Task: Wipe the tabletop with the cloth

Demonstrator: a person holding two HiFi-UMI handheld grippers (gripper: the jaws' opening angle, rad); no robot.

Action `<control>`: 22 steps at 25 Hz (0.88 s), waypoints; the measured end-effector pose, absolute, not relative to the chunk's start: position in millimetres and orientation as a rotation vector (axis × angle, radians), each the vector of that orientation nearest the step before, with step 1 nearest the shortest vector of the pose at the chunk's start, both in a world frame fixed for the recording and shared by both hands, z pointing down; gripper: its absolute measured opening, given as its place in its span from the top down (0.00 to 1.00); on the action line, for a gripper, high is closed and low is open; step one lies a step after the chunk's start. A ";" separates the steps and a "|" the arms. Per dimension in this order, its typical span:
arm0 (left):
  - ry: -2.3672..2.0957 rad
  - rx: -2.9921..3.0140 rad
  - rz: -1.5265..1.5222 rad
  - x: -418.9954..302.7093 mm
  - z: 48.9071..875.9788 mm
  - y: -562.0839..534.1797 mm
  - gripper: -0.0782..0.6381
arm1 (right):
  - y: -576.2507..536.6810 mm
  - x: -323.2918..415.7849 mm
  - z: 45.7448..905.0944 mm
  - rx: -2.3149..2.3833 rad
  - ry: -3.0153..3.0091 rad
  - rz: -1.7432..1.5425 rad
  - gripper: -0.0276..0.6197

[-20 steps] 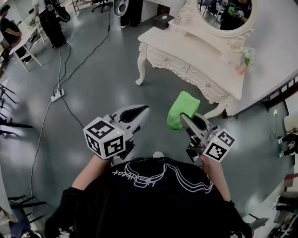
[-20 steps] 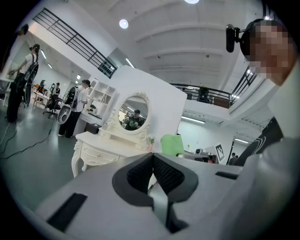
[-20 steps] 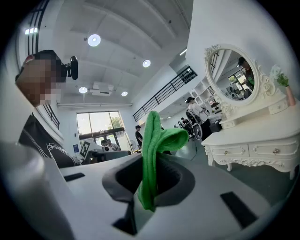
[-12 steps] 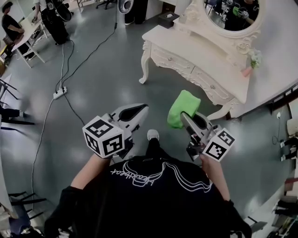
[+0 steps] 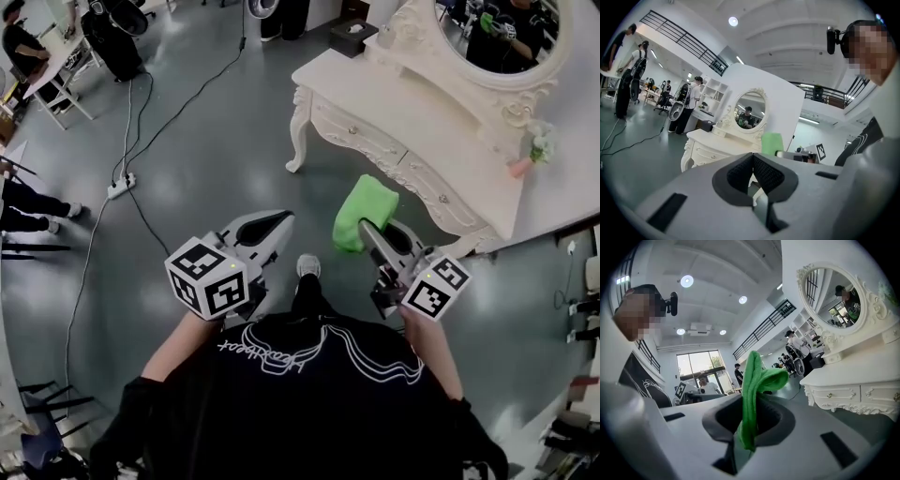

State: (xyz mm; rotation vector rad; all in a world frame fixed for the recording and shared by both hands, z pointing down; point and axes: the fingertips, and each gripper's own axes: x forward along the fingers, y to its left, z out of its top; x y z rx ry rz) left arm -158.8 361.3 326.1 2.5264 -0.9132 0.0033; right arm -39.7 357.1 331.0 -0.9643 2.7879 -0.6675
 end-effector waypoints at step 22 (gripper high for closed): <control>-0.991 2.451 0.169 -98.7 365.4 46.2 0.89 | 50.4 12.8 385.6 -1.000 2.807 -0.856 0.87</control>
